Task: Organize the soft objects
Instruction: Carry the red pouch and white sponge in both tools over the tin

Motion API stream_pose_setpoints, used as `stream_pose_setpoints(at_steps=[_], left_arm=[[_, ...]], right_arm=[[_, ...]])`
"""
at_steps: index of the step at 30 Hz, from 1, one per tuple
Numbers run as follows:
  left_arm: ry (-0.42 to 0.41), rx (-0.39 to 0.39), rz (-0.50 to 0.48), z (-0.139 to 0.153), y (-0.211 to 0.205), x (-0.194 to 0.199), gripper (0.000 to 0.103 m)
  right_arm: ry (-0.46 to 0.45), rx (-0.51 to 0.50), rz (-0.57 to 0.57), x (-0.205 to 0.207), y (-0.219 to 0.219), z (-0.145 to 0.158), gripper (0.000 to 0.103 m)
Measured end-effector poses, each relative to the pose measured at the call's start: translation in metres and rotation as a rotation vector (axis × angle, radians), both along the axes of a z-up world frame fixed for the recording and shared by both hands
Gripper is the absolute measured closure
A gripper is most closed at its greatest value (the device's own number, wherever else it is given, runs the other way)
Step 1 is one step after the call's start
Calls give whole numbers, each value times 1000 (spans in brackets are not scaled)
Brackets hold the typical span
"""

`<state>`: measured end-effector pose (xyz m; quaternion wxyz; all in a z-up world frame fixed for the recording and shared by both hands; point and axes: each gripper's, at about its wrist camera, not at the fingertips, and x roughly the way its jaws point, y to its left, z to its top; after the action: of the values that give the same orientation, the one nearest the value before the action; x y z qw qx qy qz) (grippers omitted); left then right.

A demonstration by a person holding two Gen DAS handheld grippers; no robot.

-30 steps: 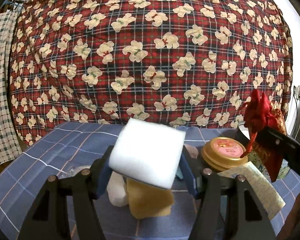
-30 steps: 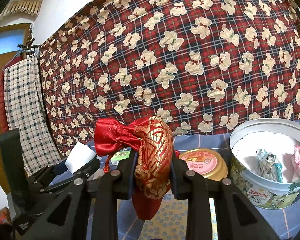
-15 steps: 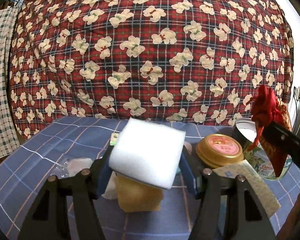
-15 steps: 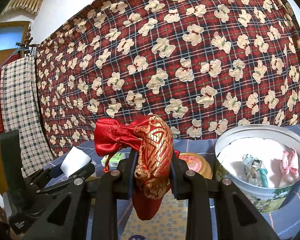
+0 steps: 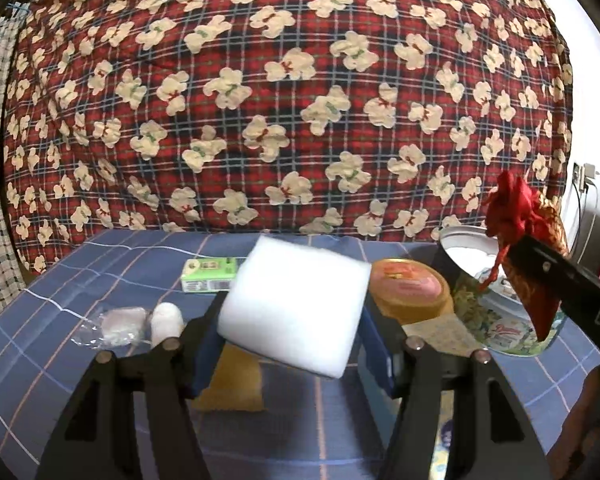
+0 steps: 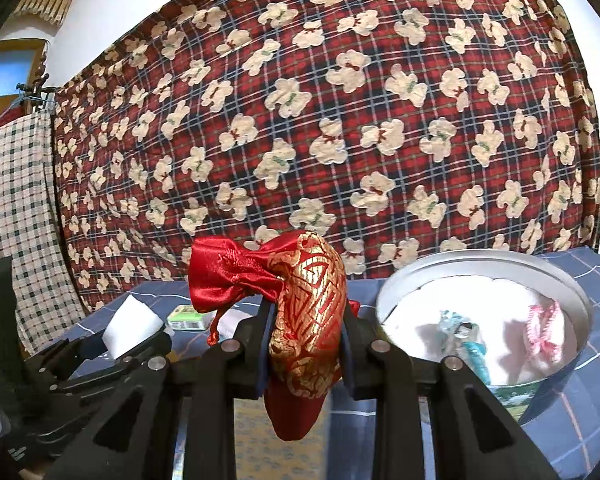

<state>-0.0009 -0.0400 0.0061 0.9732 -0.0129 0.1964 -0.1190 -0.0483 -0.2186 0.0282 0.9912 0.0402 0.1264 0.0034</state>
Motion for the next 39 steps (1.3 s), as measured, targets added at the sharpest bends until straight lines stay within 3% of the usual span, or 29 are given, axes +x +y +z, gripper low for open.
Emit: stream_pose_setpoints(at_steps=[19, 39], left_arm=[[-34, 15, -92, 13, -61, -12, 41], [-35, 3, -228, 26, -157, -15, 41]], right_arm=[[-41, -36, -142, -16, -74, 10, 73], [-58, -81, -310, -19, -155, 16, 73]])
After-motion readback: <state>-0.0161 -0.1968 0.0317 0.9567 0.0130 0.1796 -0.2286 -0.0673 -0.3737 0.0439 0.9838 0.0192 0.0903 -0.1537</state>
